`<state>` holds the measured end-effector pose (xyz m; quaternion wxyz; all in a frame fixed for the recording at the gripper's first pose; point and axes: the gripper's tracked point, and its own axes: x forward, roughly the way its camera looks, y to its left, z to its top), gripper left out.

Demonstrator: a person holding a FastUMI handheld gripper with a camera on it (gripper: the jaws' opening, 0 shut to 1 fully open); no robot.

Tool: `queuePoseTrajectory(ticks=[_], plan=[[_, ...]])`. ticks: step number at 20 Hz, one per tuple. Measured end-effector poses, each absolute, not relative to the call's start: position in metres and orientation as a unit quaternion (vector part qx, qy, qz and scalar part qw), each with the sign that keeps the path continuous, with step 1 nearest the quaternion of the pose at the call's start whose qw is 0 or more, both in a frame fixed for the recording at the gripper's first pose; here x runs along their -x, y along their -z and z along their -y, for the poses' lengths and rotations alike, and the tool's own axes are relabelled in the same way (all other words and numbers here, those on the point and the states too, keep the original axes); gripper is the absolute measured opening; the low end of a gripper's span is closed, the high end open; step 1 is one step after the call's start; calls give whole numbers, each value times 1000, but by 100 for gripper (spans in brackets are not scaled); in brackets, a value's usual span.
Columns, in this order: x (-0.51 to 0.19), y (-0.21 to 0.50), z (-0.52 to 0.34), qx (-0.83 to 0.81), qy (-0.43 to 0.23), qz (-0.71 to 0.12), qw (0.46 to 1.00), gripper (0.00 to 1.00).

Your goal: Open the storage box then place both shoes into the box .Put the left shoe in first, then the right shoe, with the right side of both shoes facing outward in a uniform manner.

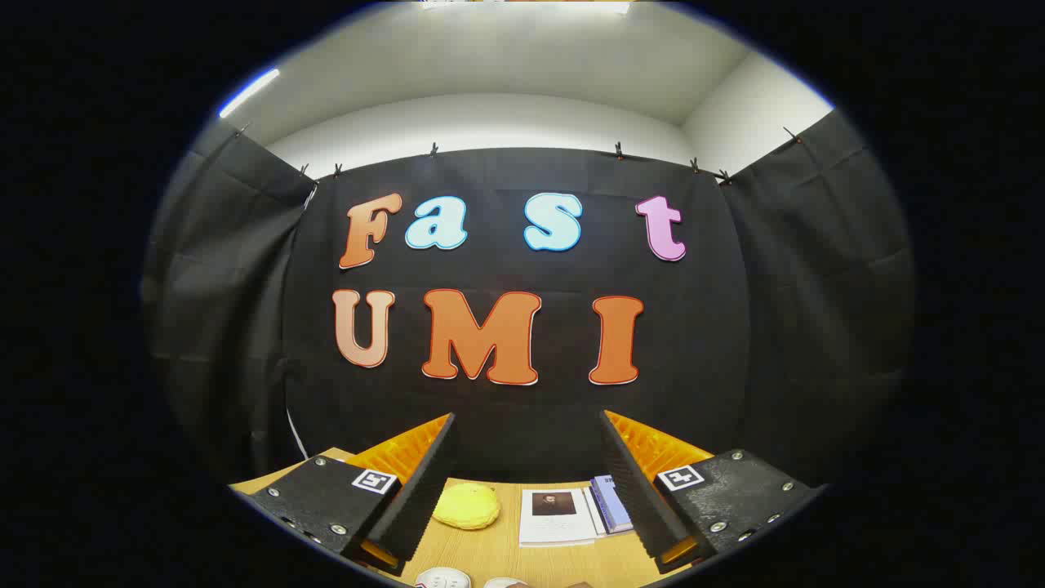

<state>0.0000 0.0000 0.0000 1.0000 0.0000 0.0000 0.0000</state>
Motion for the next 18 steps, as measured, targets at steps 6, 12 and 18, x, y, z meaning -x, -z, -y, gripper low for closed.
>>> queuePoseTrajectory(ticks=[6, 12, 18], plan=[[7, -5, -4, 17, -15, 20, 1000, 100], [12, 3, 3, 33, -9, 13, 999, 100], [14, 28, -11, 22, -34, -17, 999, 100]])
